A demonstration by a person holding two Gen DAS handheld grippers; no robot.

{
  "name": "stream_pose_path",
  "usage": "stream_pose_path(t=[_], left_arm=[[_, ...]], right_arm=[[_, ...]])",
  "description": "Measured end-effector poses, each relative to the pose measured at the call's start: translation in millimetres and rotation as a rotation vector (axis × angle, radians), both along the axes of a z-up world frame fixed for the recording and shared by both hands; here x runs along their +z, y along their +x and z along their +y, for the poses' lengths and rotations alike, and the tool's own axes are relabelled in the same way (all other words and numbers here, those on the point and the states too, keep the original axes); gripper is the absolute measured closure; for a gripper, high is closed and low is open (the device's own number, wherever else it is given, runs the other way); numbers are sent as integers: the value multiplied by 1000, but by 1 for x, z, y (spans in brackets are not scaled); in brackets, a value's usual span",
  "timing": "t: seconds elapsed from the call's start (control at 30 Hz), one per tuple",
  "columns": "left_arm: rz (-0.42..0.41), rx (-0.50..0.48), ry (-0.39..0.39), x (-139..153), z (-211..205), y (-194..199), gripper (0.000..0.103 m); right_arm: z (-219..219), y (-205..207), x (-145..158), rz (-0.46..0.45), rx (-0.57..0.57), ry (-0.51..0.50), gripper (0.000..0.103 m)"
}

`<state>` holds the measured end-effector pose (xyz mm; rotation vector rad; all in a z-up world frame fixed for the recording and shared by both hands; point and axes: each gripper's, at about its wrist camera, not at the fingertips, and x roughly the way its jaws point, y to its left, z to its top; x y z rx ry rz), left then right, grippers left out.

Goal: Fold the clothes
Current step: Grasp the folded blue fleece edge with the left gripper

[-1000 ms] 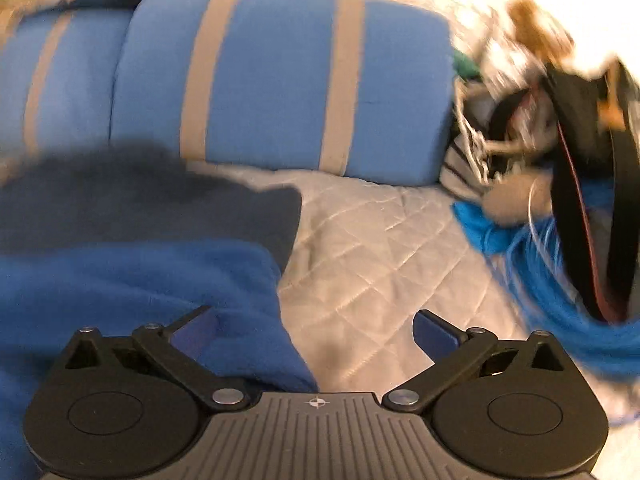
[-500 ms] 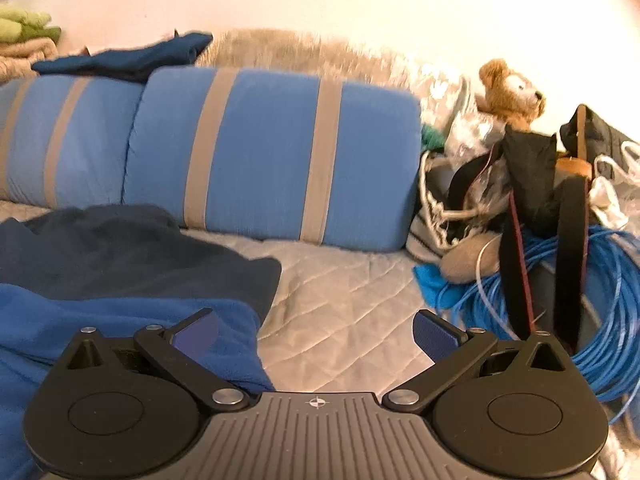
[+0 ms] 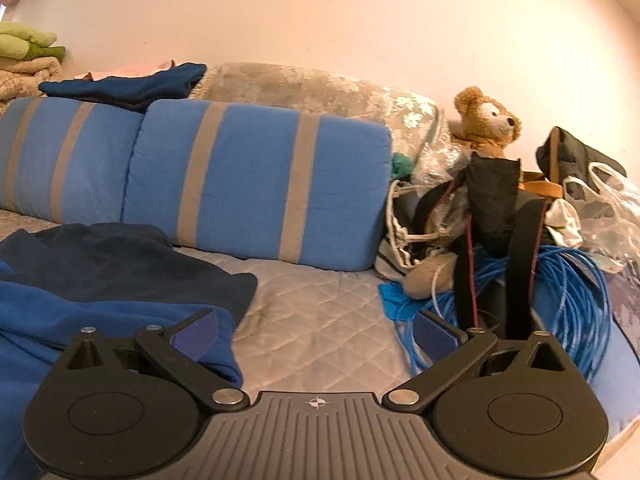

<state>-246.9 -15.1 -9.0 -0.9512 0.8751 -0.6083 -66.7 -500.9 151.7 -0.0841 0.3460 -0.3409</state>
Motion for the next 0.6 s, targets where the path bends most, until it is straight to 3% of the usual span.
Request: stream_pose_path(t=[0.17,0.23,0.27,0.3,0.37,0.6], left_arm=[[6,-2,-142,-16,-6,-5,34],[9,-3,-198,-22,-9,-7,51],[9,-4,-215,-24,-10,-9,65],[3,-5,-198,-20,-13,-10,77],[-24,-1,-153,-11,-15,-13,87],[-67,86,29,19,-8,-11,88]], right_arm=[[-7,-9,2,-7,-31,48,0],[-8,-13,3,-6,-35,46,0],[-8,-15,2,-4,-37,42,0],[-7,-17,2,-1,-39,38,0],[-7,-22,1,6,-46,31,0],[-11,-42,-5,24,-63,52,0]])
